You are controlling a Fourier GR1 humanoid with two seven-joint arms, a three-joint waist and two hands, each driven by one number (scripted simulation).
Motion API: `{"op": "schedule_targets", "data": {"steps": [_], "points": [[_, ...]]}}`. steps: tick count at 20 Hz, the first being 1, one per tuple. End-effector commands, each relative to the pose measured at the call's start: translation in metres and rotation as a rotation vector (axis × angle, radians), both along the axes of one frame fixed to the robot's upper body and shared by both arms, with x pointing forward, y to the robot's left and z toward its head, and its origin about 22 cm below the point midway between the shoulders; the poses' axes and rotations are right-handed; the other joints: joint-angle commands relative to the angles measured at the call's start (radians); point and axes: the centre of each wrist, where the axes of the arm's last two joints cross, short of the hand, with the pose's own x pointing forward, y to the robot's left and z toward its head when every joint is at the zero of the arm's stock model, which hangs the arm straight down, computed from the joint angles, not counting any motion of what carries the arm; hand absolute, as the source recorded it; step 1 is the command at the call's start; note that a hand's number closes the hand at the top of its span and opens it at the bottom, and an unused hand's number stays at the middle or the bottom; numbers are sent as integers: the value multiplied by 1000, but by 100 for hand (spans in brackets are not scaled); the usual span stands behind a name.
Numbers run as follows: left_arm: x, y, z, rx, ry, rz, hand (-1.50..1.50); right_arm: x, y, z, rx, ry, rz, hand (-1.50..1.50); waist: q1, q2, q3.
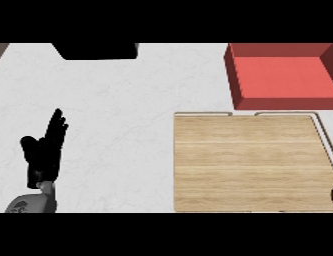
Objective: Pick the sweet potato from the tray and place it in the cardboard box
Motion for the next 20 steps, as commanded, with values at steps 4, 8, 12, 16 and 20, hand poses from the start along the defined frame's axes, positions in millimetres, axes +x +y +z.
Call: {"op": "schedule_targets", "data": {"steps": [4,8,12,16,20], "points": [[-11,-2,-9,3,-3,-19,0,-6,-32,70,44,-97,-102,150,12,2,0],[13,-5,18,11,-10,-43,0,45,-31,80,63,-150,-160,150,33,7,1],[3,-10,-8,2,-16,-44,0,72,-43,89,142,-168,-195,150,32,8,0],[4,-10,2,10,-2,-28,0,114,-32,69,159,-125,-196,150,40,9,1],[14,-14,2,7,-2,-38,0,148,-59,64,191,-90,-188,150,34,9,1]]}}
